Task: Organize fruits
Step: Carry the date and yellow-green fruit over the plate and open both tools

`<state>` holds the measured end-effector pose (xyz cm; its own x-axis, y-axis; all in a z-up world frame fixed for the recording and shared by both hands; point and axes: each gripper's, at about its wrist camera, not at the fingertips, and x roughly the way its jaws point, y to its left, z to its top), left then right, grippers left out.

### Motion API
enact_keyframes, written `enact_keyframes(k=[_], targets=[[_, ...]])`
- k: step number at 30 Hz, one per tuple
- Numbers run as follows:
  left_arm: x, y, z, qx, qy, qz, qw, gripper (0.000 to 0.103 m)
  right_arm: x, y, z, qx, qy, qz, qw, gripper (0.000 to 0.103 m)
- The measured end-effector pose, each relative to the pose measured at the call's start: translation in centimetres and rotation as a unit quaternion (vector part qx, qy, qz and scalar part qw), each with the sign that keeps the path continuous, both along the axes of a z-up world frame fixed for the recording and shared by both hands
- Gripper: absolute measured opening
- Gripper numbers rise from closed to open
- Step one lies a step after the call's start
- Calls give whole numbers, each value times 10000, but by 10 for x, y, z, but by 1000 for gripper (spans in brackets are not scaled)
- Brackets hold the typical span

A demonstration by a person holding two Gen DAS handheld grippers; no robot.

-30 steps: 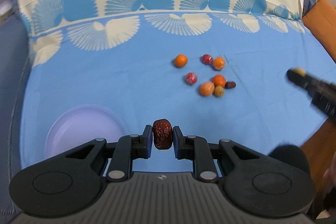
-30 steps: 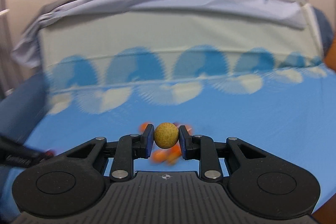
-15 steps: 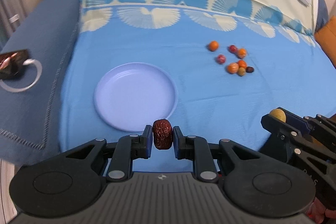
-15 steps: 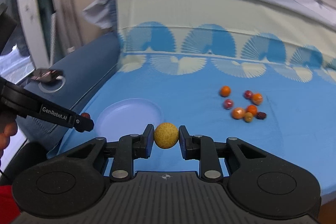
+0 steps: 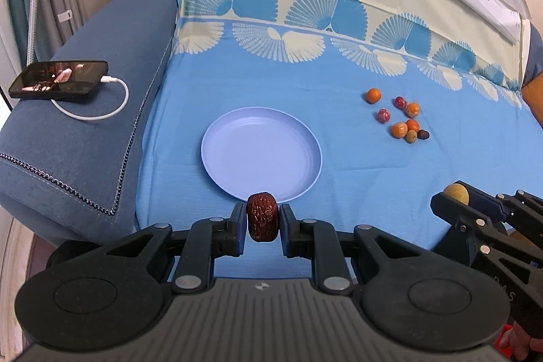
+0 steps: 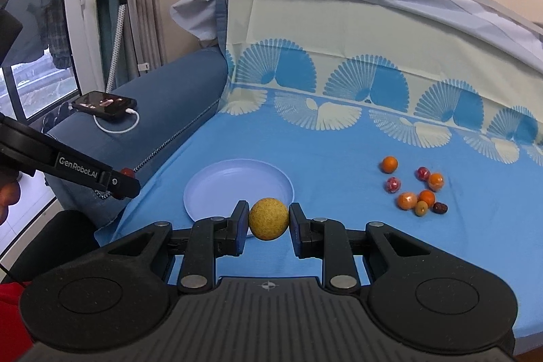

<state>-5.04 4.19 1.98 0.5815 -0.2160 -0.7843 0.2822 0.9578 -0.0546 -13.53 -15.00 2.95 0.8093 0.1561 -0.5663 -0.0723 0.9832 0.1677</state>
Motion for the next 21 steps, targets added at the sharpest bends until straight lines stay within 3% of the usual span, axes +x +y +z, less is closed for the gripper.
enact_keyframes(k=[21], targets=[[4, -7, -5, 22, 49, -46, 10000, 22, 7, -5, -12, 221, 216, -35, 9995, 27]])
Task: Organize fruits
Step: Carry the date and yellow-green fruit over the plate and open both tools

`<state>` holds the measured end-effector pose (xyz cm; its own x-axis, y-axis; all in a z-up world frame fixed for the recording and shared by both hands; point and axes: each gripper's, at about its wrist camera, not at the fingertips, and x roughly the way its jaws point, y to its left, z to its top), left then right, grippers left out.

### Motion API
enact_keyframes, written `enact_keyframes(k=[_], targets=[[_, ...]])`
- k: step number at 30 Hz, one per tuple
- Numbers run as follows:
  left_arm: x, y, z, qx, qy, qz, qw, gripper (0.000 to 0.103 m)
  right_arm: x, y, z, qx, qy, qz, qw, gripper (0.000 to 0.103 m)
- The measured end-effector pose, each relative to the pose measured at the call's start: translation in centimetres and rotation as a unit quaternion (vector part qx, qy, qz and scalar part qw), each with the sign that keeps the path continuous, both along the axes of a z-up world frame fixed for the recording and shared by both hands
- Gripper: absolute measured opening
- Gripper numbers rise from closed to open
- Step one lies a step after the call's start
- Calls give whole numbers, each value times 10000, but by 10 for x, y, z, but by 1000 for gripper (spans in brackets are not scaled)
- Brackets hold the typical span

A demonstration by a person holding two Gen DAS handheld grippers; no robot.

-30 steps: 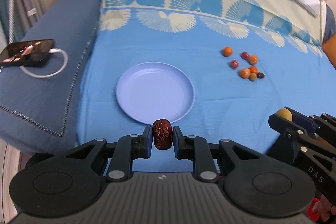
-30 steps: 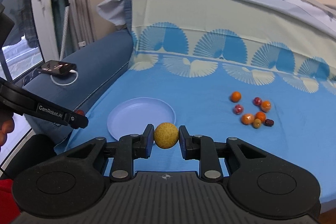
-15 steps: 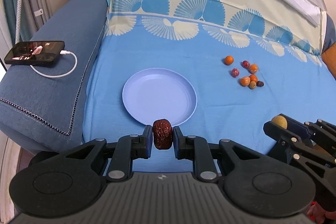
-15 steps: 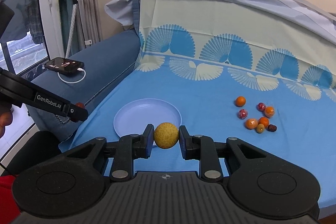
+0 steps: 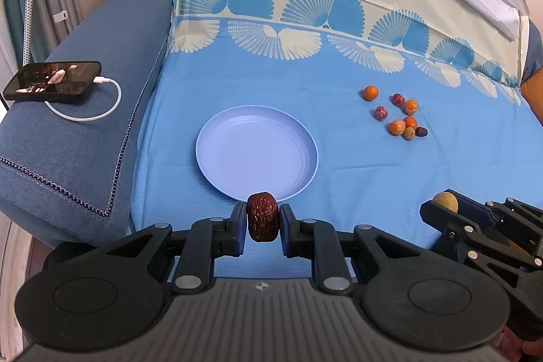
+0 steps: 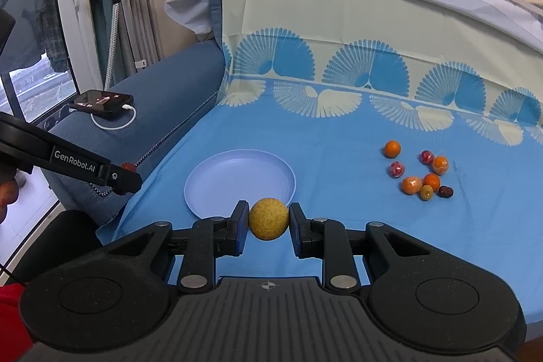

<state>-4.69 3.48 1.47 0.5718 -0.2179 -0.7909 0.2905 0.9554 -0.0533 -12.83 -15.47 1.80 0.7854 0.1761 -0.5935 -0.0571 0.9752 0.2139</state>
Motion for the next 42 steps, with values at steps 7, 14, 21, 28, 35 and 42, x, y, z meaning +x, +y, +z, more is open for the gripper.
enact_keyframes(k=[7, 14, 21, 28, 35, 42], targets=[[9, 1, -3, -5, 68, 36, 10000, 22, 7, -1, -9, 66, 127, 15, 9999, 27], [22, -1, -12, -5, 206, 48, 9998, 22, 23, -2, -19, 99, 313, 20, 9995, 27], [41, -5, -18, -14, 264, 10, 9997, 22, 46, 0, -29, 181, 477, 27, 9987, 27], [79, -11, -31, 69, 549, 19, 9985, 22, 86, 11, -43, 202, 690, 188, 9972, 27], [132, -24, -54, 350, 627, 3, 9974, 22, 141, 20, -67, 161, 915, 344, 9951, 27], [178, -35, -91, 556, 837, -27, 9949, 22, 184, 29, -96, 111, 1196, 492, 9915, 27]])
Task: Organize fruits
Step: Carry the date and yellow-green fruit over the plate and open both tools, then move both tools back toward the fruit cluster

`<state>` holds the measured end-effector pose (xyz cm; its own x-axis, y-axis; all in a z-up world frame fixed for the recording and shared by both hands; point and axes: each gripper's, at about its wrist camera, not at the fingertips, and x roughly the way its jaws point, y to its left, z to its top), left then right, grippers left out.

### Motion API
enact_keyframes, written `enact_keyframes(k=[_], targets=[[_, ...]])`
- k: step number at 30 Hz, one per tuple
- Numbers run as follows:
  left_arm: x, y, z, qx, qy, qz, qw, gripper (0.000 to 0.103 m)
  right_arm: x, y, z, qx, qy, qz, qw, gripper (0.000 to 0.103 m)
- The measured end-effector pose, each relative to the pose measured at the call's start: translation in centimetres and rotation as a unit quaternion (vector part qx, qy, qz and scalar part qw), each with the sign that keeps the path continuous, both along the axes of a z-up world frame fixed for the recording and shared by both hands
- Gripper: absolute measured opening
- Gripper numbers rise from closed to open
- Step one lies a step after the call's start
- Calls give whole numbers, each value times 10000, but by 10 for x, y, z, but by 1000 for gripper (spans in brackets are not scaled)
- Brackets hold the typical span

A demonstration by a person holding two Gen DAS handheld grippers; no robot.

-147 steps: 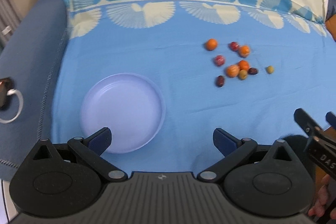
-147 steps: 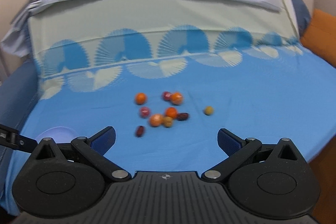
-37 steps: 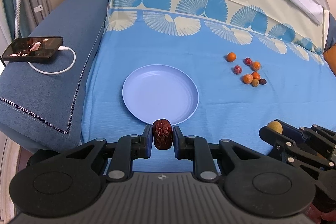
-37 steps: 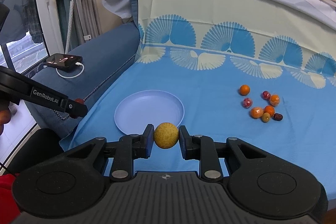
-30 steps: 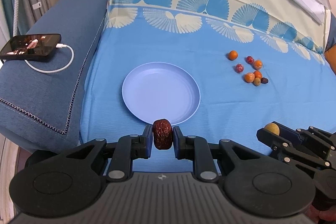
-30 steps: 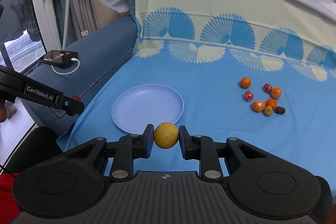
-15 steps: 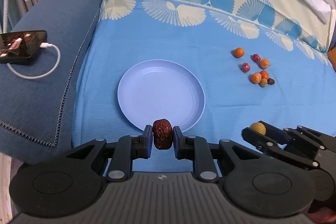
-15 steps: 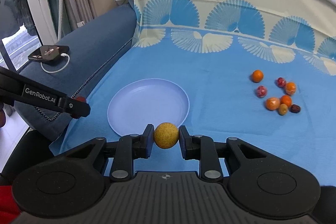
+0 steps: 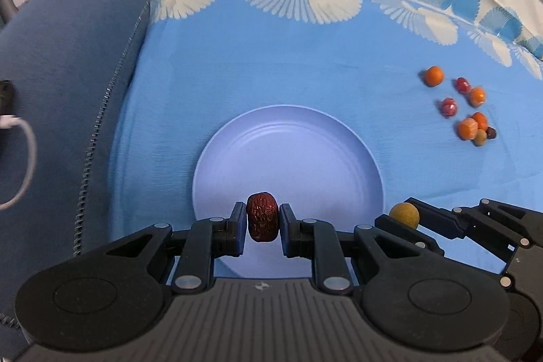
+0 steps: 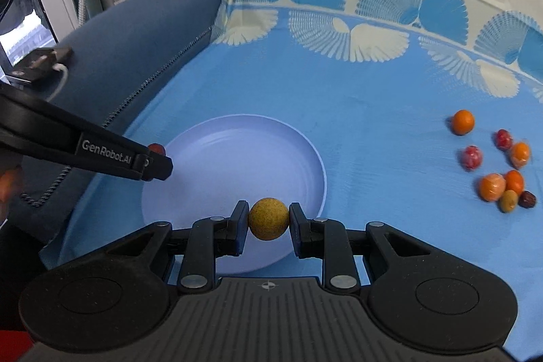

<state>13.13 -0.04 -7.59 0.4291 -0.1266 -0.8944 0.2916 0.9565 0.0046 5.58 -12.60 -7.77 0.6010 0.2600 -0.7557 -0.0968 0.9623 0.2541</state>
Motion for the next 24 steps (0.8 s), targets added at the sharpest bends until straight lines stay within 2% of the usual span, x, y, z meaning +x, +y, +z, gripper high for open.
enact_keyframes(k=[9, 10, 11, 12, 13, 15, 19, 21, 24], targets=[[33, -7, -37, 236, 262, -32, 9994, 23, 36, -2, -30, 20, 268, 70, 9996, 27], [35, -7, -39, 249, 243, -55, 9994, 28, 39, -2, -31, 51, 272, 98, 9996, 32], [37, -9, -40, 273, 252, -80, 9993, 40, 42, -2, -32, 49, 287, 117, 9995, 40], [39, -9, -41, 308, 283, -61, 9991, 83, 44, -2, -32, 3, 317, 97, 9994, 60], [40, -9, -40, 359, 300, 42, 9989, 101, 46, -3, -30, -74, 359, 23, 9993, 76], [39, -4, -30, 210, 140, 251, 9994, 102, 44, -9, -23, -117, 351, -107, 9993, 86], [40, 0, -6, 25, 452, 397, 9982, 103, 25, -31, 1, -60, 307, -366, 9988, 93], [34, -2, 18, -16, 515, 374, 9980, 103, 13, -44, 13, -52, 311, -578, 9978, 93], [25, -14, 64, 131, 494, 213, 9985, 103, -8, -72, 36, 25, 268, -1028, 9943, 93]])
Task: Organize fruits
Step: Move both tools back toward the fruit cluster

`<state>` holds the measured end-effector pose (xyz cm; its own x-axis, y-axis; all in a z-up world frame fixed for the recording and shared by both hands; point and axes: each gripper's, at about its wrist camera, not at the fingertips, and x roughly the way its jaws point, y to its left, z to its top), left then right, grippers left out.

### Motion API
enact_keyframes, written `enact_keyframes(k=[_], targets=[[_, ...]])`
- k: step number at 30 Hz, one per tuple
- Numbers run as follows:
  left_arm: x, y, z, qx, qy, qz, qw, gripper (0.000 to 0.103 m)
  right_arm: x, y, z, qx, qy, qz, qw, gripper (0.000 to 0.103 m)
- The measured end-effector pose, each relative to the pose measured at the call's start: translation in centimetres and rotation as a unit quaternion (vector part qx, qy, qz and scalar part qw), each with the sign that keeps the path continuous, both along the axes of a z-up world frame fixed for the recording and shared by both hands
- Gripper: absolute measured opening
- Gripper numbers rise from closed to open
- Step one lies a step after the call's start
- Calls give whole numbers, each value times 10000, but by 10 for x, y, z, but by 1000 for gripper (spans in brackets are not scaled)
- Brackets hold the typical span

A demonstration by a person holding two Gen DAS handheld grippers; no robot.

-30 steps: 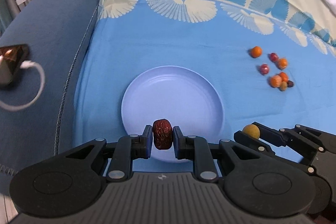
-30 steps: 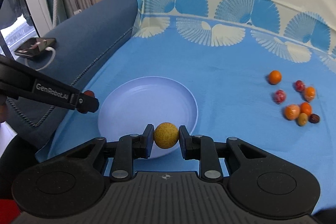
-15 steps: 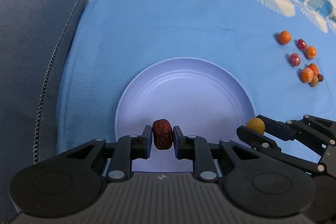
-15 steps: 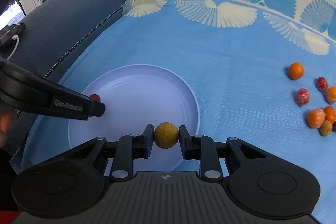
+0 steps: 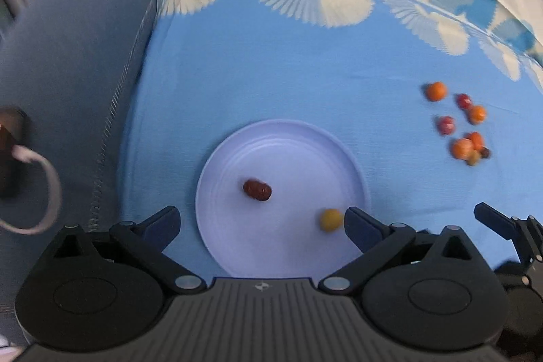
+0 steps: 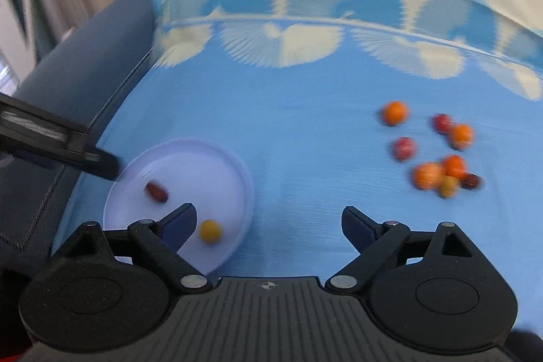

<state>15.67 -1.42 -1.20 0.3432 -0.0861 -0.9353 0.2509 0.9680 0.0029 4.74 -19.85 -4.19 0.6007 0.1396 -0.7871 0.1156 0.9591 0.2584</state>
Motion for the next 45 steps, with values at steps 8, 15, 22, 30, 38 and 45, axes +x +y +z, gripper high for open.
enact_keyframes(k=[8, 15, 22, 30, 38, 45], targets=[[-55, -34, 156, -333, -815, -273, 9957, 103, -66, -77, 51, 133, -293, -1232, 9919, 94], [-109, -81, 245, -813, -1149, -822, 9866, 103, -110, -122, 67, 38, -511, -1885, 9807, 96], [-166, -121, 287, -937, -1552, -1607, 9702, 103, -130, -147, 62, 144, -480, -2262, 9728, 96], [-163, -127, 291, -1202, -1542, -1368, 9711, 103, -138, -156, 50, 192, -453, -2314, 9716, 97], [-141, -155, 282, -1275, -1255, -1361, 9744, 103, -134, -169, 30, 400, -337, -2476, 9675, 97], [-127, -171, 269, -1384, -1244, -1446, 9718, 103, -128, -181, 10, 435, -166, -2554, 9657, 97]])
